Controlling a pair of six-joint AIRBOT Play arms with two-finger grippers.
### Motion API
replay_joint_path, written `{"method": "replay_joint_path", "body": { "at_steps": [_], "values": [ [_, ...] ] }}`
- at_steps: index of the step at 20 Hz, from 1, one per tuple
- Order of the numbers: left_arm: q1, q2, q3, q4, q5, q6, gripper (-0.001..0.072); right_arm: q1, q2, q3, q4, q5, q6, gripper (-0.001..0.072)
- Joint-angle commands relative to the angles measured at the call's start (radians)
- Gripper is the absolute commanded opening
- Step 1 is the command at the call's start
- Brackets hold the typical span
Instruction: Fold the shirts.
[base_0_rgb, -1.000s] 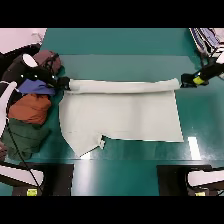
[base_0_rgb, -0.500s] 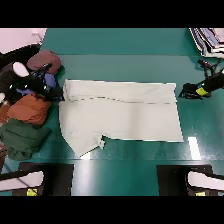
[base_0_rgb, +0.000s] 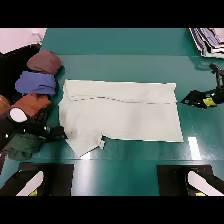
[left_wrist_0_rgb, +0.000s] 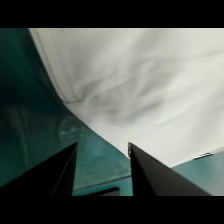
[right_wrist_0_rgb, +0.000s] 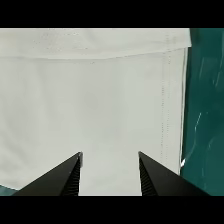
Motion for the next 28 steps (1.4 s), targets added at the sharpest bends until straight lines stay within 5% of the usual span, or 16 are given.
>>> {"method": "replay_joint_path", "body": {
  "at_steps": [1,6,7,8,17,24,28],
  "values": [
    [0.001,0.037,-0.101,-0.112,0.09,0.0,0.0382,-0.002,0.048,-0.018,0.012,-0.016,-0.005,0.0409],
    [0.001,0.037,-0.14,-0.178,0.158,0.026,0.0334,-0.002,0.084,-0.018,0.012,-0.017,-0.004,0.0409],
    [0.001,0.037,-0.136,-0.179,0.161,0.029,0.0095,-0.003,0.09,-0.018,0.01,-0.009,-0.005,0.0409],
    [0.001,0.037,-0.126,-0.179,0.157,0.046,0.0024,-0.014,0.096,-0.018,-0.002,0.01,-0.006,0.0409],
    [0.001,0.037,0.093,-0.174,0.065,0.079,0.0023,-0.404,0.133,-0.477,-0.085,0.097,-0.034,0.0411],
    [0.001,0.037,0.095,-0.142,0.064,0.082,0.0023,-0.271,-0.013,-0.529,-0.014,-0.033,-0.049,0.0402],
    [0.001,0.037,0.099,-0.059,0.019,0.078,0.0022,-0.165,-0.03,-0.473,-0.028,-0.062,-0.049,0.0061]
  ]
}}
